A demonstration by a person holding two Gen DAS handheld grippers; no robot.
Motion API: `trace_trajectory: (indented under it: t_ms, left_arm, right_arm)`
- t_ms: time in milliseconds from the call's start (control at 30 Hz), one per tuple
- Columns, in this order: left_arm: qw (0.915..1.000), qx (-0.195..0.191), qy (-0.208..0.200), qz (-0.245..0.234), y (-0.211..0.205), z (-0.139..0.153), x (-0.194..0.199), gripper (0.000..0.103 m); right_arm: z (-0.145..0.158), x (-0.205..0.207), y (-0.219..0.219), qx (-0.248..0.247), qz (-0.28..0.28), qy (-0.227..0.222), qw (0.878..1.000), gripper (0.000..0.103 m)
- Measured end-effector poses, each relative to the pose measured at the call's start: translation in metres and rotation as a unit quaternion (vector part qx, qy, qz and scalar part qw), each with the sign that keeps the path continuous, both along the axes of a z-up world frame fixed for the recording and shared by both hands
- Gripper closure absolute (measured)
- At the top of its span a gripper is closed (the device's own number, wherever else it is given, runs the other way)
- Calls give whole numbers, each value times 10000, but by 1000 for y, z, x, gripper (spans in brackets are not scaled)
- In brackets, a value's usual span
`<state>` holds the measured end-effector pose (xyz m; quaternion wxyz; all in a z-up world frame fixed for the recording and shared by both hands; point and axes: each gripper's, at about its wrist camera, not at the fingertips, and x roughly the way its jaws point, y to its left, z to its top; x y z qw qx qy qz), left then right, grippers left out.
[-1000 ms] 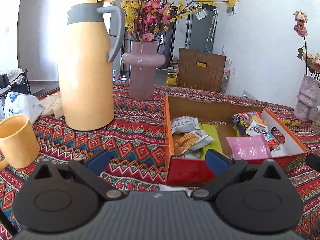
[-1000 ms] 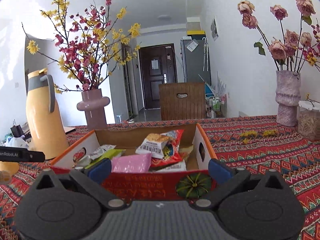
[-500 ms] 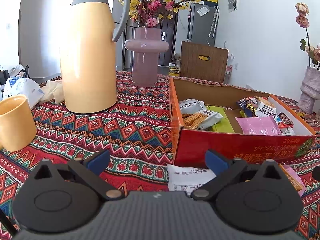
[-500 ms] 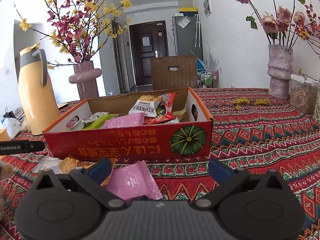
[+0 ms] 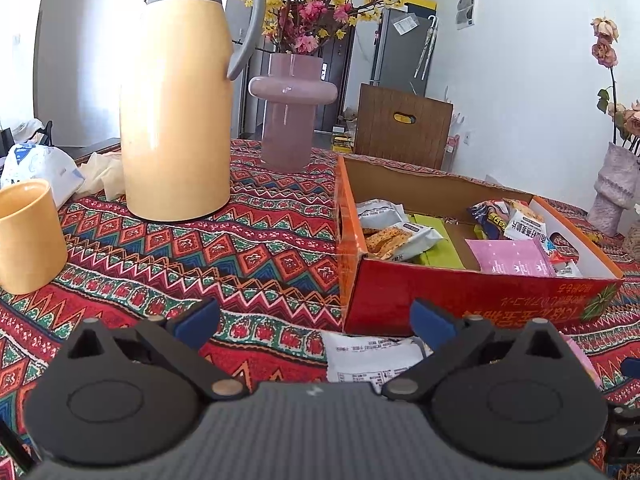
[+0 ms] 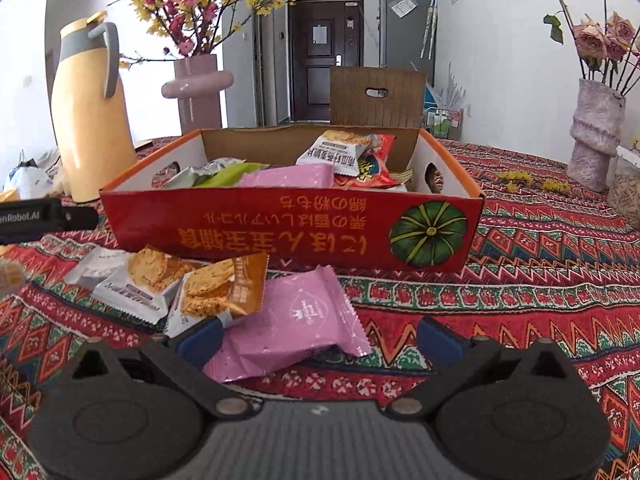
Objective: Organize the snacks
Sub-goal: 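Move both open grippers back over the remaining packets, then grasp another pink packet with the right gripper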
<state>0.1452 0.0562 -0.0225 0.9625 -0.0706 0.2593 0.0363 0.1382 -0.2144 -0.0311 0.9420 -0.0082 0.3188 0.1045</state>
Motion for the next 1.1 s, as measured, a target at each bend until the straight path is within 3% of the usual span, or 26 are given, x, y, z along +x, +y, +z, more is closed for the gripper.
trace_trajectory:
  t_ms: [267,400,667,800,1100]
  left_arm:
    - [10000,-37,37,16,1,-1,1,0]
    - [10000,-46,59,14,1,-2,2,0]
    - [9999,-103,122,-7,2,-3,4,0]
    - [9999,-115,128,7,3,-3,4,0]
    - [9997,-180,160,-22,4,-4,5,0]
  right_arm:
    - [-2,28,18,-441,395,264,9979,0]
    - [-2,39,25,-431,485,438,9969,0]
    - [4,41,26,205,197,644,9975,0]
    - [-4,50,37,194,-48,834,9963,0]
    - [-9,37,34,-179,-123,697,9973,0]
